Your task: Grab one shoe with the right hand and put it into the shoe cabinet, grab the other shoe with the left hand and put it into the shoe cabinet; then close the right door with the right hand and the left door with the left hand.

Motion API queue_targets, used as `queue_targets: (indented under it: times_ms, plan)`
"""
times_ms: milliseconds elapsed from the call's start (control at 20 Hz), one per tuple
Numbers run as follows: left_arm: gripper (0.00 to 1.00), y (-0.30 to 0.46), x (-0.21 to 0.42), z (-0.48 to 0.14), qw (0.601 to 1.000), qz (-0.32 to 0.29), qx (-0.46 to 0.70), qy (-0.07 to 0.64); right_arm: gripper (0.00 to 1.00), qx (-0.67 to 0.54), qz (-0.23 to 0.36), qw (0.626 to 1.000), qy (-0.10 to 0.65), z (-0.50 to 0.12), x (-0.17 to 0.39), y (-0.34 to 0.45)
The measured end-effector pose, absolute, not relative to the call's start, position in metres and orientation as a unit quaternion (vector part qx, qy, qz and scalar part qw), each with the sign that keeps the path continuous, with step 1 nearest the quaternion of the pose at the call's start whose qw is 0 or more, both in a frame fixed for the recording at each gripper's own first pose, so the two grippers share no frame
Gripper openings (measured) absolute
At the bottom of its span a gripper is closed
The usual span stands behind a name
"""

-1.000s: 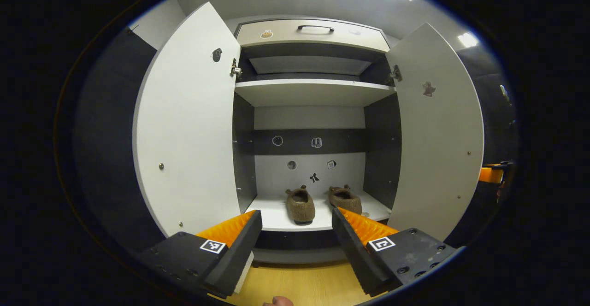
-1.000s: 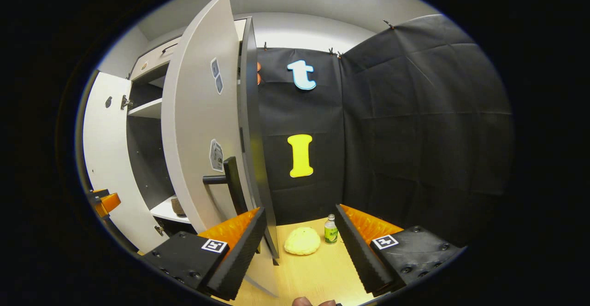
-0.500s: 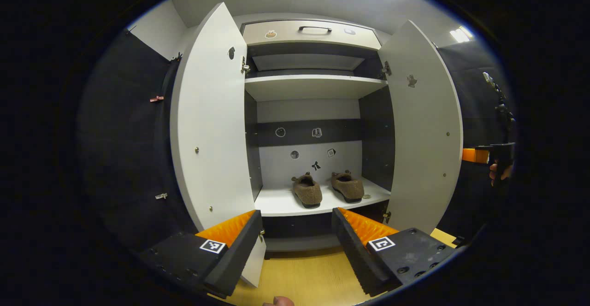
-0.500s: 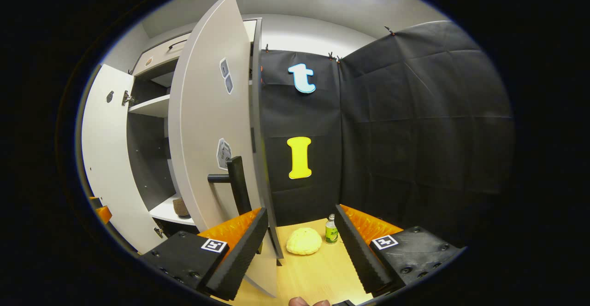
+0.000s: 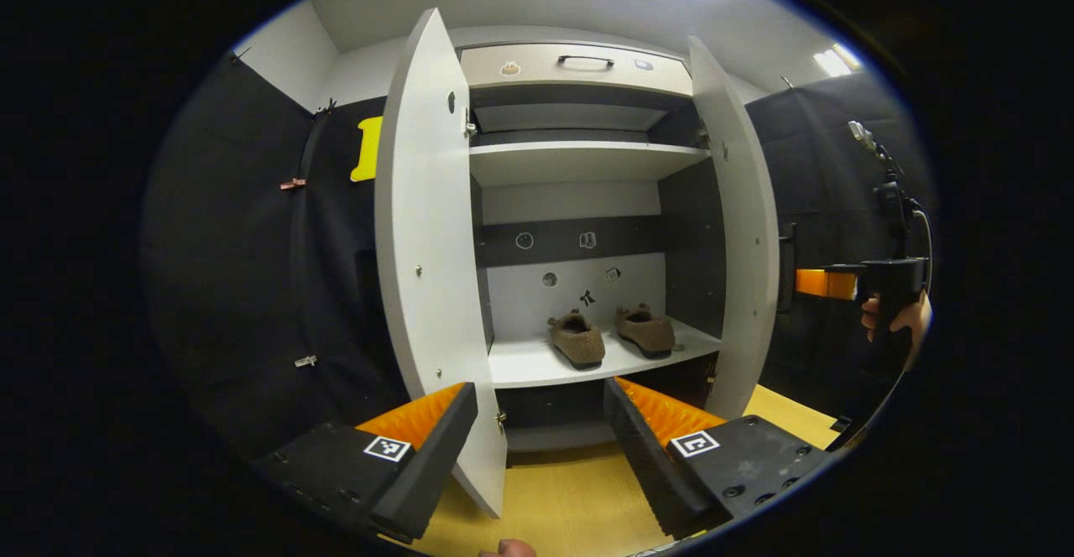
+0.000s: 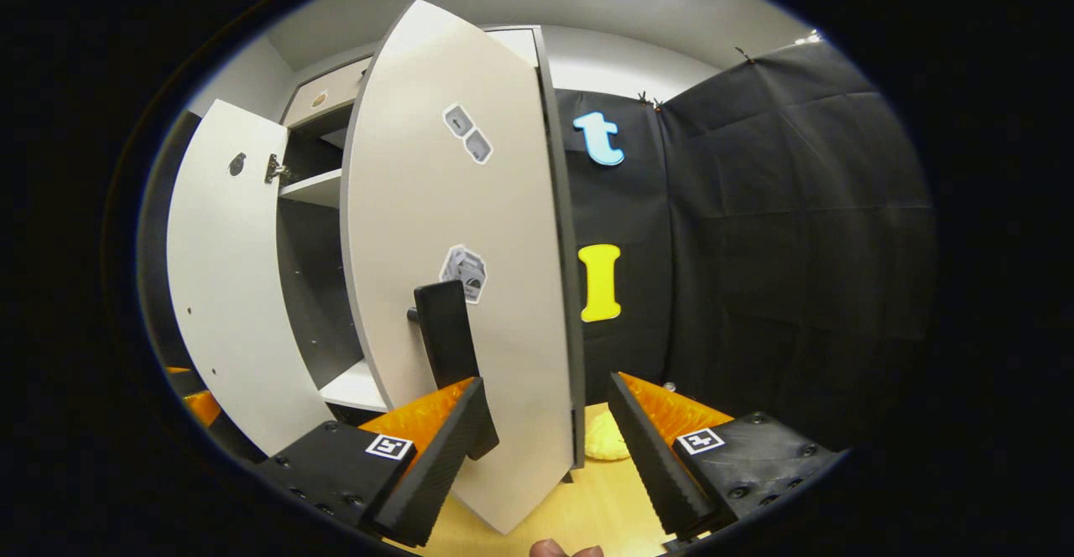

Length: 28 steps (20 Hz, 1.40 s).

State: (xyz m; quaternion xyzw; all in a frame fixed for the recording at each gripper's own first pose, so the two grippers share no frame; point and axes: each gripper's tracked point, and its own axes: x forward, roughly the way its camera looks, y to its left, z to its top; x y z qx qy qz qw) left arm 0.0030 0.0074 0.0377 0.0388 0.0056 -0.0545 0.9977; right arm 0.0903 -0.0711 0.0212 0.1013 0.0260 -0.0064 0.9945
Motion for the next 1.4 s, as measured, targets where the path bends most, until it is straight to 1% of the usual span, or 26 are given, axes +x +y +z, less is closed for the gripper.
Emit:
queue_targets:
  times_ms: [200,400,550,700,900,1050,1150,1250,1400]
  plan:
    - [0.97,0.025,-0.003,0.035,0.998,-0.054,0.032,0.010,0.98,0.125,0.047,0.990,0.049,0.018,0.088,-0.017]
    - [0.96,0.043,-0.006,0.032,0.999,-0.050,0.014,0.013,0.98,0.118,0.073,0.989,0.051,0.020,0.077,0.014]
    - [0.97,0.064,-0.004,0.033,0.999,-0.031,0.022,0.014,0.98,0.117,0.087,0.988,0.051,0.024,0.065,0.026]
    - [0.96,0.089,-0.002,0.034,1.000,-0.012,0.021,0.015,0.98,0.113,0.095,0.988,0.053,0.026,0.051,0.032]
    - [0.96,0.149,0.007,0.041,0.999,0.041,0.017,0.008,0.98,0.095,0.096,0.989,0.055,0.023,0.037,0.030]
    - [0.96,0.188,0.022,0.052,0.997,0.073,0.006,-0.005,0.98,0.088,0.091,0.990,0.060,0.020,0.033,0.022]
    - [0.97,0.205,0.039,0.052,0.995,0.094,0.020,-0.008,0.98,0.091,0.088,0.990,0.059,0.023,0.032,0.018]
    - [0.97,0.213,0.054,0.050,0.994,0.102,0.029,-0.002,0.98,0.093,0.084,0.990,0.060,0.023,0.032,0.013]
    - [0.96,0.209,0.067,0.045,0.995,0.095,0.016,0.006,0.98,0.102,0.081,0.990,0.063,0.024,0.030,0.004]
